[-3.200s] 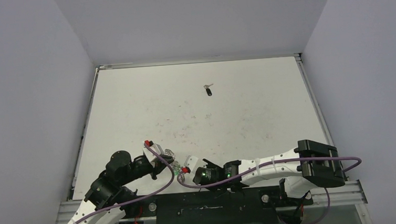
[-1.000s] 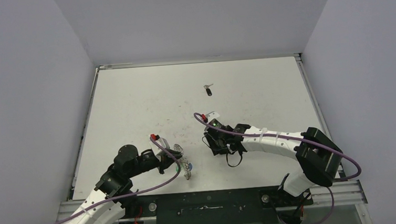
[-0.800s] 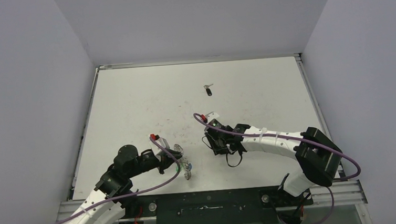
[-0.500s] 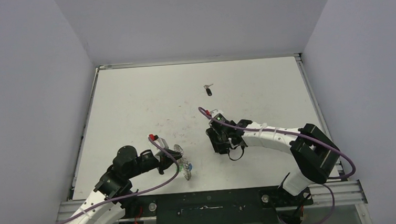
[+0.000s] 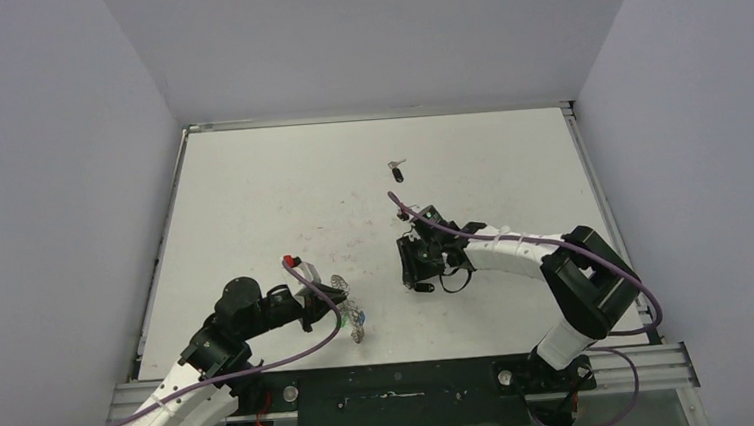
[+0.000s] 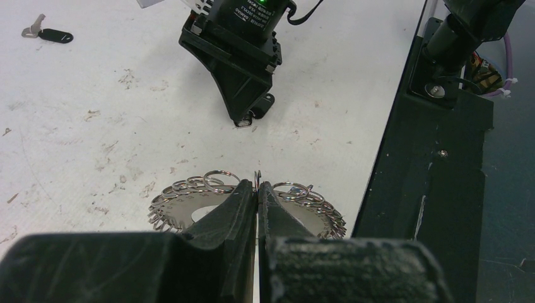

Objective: Put the keys on the keyring

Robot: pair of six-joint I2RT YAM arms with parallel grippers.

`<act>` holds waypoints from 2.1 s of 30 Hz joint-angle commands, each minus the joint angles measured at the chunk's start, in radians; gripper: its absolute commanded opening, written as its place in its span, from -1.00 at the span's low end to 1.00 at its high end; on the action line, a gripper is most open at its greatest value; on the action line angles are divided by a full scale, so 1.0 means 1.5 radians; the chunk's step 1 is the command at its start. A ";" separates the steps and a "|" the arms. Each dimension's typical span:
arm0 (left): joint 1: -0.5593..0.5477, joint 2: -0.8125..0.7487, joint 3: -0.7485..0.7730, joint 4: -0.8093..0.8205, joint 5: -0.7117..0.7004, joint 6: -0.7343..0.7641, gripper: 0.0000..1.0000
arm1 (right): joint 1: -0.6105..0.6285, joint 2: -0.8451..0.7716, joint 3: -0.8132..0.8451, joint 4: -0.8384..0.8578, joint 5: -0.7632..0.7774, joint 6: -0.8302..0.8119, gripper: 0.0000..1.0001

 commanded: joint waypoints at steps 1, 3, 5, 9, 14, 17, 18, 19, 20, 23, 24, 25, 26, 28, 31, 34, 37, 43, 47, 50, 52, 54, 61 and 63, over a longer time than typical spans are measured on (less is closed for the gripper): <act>-0.003 -0.006 0.006 0.041 0.008 -0.008 -1.00 | -0.005 0.024 -0.016 0.022 -0.045 -0.007 -0.40; -0.002 -0.007 0.009 0.035 0.006 -0.006 -1.00 | -0.005 0.022 -0.019 0.023 -0.051 -0.005 -0.61; -0.002 -0.008 0.010 0.031 0.005 -0.005 -1.00 | -0.005 0.013 -0.024 0.024 -0.053 -0.003 -0.68; -0.002 -0.010 0.010 0.029 0.004 -0.004 -1.00 | -0.005 -0.013 -0.024 0.016 -0.059 -0.001 -0.60; -0.002 -0.010 0.008 0.029 0.004 -0.005 -1.00 | -0.005 -0.035 -0.024 0.008 -0.065 -0.002 -0.36; -0.002 -0.010 0.009 0.029 0.005 -0.005 -1.00 | -0.005 -0.035 -0.026 0.008 -0.072 -0.003 -0.35; -0.002 -0.009 0.009 0.029 0.005 -0.005 -1.00 | -0.005 -0.034 -0.027 0.009 -0.075 -0.003 -0.35; -0.002 -0.009 0.009 0.029 0.005 -0.005 -1.00 | -0.005 -0.034 -0.029 0.009 -0.077 -0.003 -0.35; -0.002 -0.010 0.009 0.029 0.005 -0.005 -1.00 | -0.005 -0.034 -0.030 0.009 -0.079 -0.005 -0.37; -0.002 -0.011 0.009 0.029 0.005 -0.005 -1.00 | -0.005 -0.031 -0.037 0.020 -0.089 -0.004 -0.49; -0.003 -0.010 0.009 0.029 0.005 -0.005 -1.00 | -0.005 -0.030 -0.039 0.026 -0.094 -0.001 -0.55; -0.003 -0.010 0.009 0.029 0.005 -0.005 -1.00 | -0.005 -0.028 -0.042 0.032 -0.098 0.000 -0.60; -0.003 -0.011 0.010 0.029 0.005 -0.004 -1.00 | -0.004 -0.024 -0.042 0.035 -0.101 0.001 -0.69; -0.003 -0.011 0.011 0.028 0.005 -0.004 -1.00 | -0.003 -0.022 -0.042 0.035 -0.103 0.001 -0.86; -0.003 -0.012 0.014 0.024 0.006 -0.004 -1.00 | -0.003 -0.040 -0.036 0.019 -0.099 -0.003 -1.00; -0.002 -0.012 0.015 0.024 0.006 -0.004 -1.00 | -0.003 -0.079 -0.019 -0.020 -0.084 -0.022 -1.00; -0.002 -0.010 0.015 0.028 0.008 -0.006 -1.00 | -0.001 -0.119 0.007 -0.065 -0.083 -0.042 -1.00; -0.002 0.002 0.011 0.054 0.025 -0.008 -1.00 | 0.029 -0.178 0.075 -0.135 -0.120 -0.091 -1.00; -0.003 0.012 0.009 0.063 0.034 -0.008 -1.00 | 0.072 -0.190 0.111 -0.140 -0.147 -0.117 -1.00; -0.002 0.016 0.007 0.089 0.039 -0.008 -1.00 | 0.095 -0.192 0.125 -0.127 -0.151 -0.121 -1.00; -0.002 0.016 0.006 0.091 0.040 -0.008 -1.00 | 0.113 -0.191 0.134 -0.125 -0.158 -0.136 -1.00; -0.002 0.015 0.004 0.093 0.042 -0.007 -1.00 | 0.129 -0.190 0.142 -0.126 -0.170 -0.156 -1.00; -0.003 0.017 -0.005 0.109 0.056 -0.006 -1.00 | 0.169 -0.186 0.168 -0.119 -0.195 -0.185 -1.00; -0.002 0.020 -0.005 0.111 0.061 -0.005 -1.00 | 0.175 -0.185 0.175 -0.119 -0.192 -0.186 -1.00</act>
